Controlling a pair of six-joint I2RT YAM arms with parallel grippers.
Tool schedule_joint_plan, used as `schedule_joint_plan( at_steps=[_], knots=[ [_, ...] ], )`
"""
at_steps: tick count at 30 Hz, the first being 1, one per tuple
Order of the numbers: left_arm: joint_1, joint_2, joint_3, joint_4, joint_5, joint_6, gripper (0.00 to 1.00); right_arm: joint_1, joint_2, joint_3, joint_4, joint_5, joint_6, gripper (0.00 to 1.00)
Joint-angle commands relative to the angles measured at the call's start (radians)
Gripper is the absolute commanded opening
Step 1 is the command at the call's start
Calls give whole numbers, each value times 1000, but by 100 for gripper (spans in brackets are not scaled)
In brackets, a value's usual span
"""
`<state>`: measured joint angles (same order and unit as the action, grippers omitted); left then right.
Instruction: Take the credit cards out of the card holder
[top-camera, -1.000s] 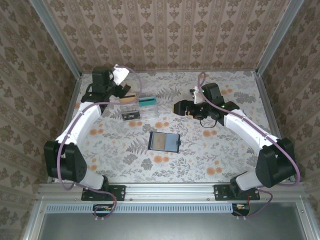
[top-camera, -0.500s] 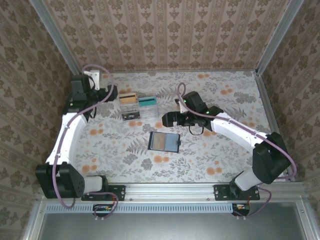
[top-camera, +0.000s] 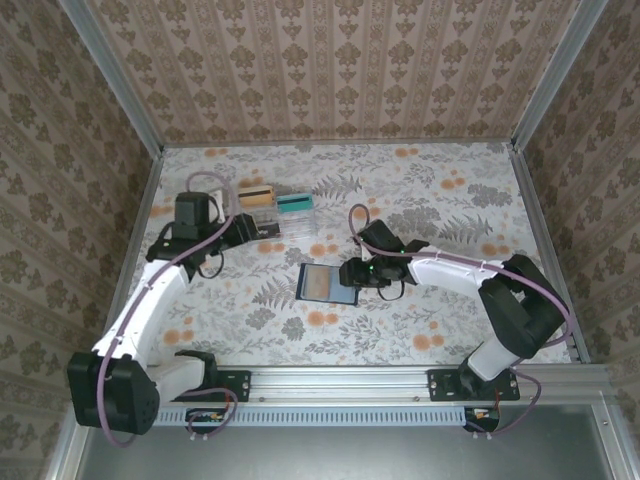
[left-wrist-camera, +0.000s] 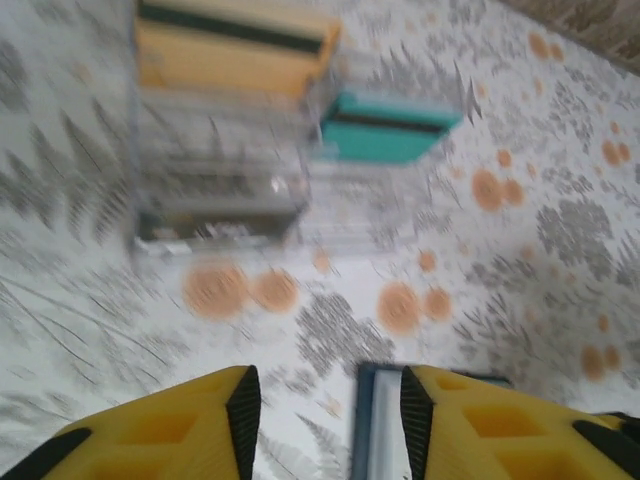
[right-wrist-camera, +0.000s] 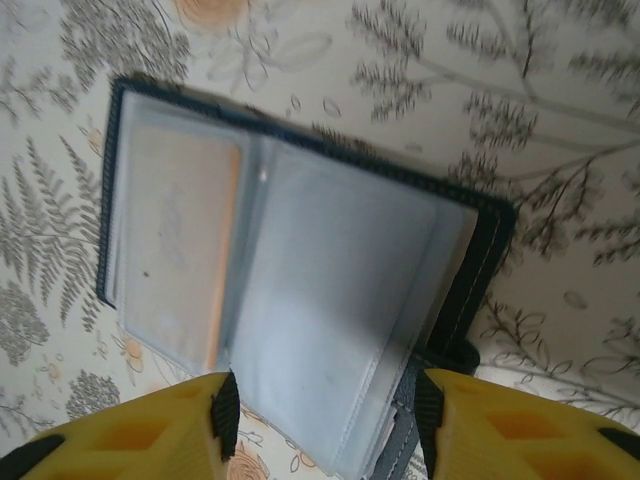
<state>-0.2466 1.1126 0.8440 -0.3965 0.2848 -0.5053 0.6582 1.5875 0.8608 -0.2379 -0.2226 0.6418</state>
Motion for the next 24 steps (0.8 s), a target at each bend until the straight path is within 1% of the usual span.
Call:
schedule_joint_plan(
  at_steps=[1, 5, 6, 7, 10, 12, 16, 18, 19, 24],
  knots=[
    [-89, -7, -56, 37, 2, -137, 41, 31, 19, -12, 21, 45, 46, 48],
    [-196, 20, -112, 92, -20, -222, 36, 47, 30, -28, 7, 78, 63, 44],
    [-203, 28, -129, 119, -16, -244, 36, 49, 29, -29, -1, 92, 67, 43],
    [-248, 37, -143, 143, -6, -260, 34, 50, 31, -30, -13, 104, 67, 42],
    [-298, 75, -158, 179, -3, -287, 33, 50, 33, -10, -76, 149, 73, 41],
    [-326, 101, -159, 197, 0, -290, 33, 50, 25, -1, -93, 156, 71, 41],
    [-360, 146, -152, 216, 1, -292, 32, 49, -2, 4, -115, 163, 79, 43],
    [-368, 166, -157, 241, 16, -299, 23, 50, -11, -1, -122, 168, 94, 43],
    [-370, 180, -160, 255, 23, -308, 21, 50, -8, -2, -124, 168, 99, 43],
    [-391, 254, -148, 296, 70, -316, 21, 52, 5, -1, -127, 172, 107, 42]
  ],
)
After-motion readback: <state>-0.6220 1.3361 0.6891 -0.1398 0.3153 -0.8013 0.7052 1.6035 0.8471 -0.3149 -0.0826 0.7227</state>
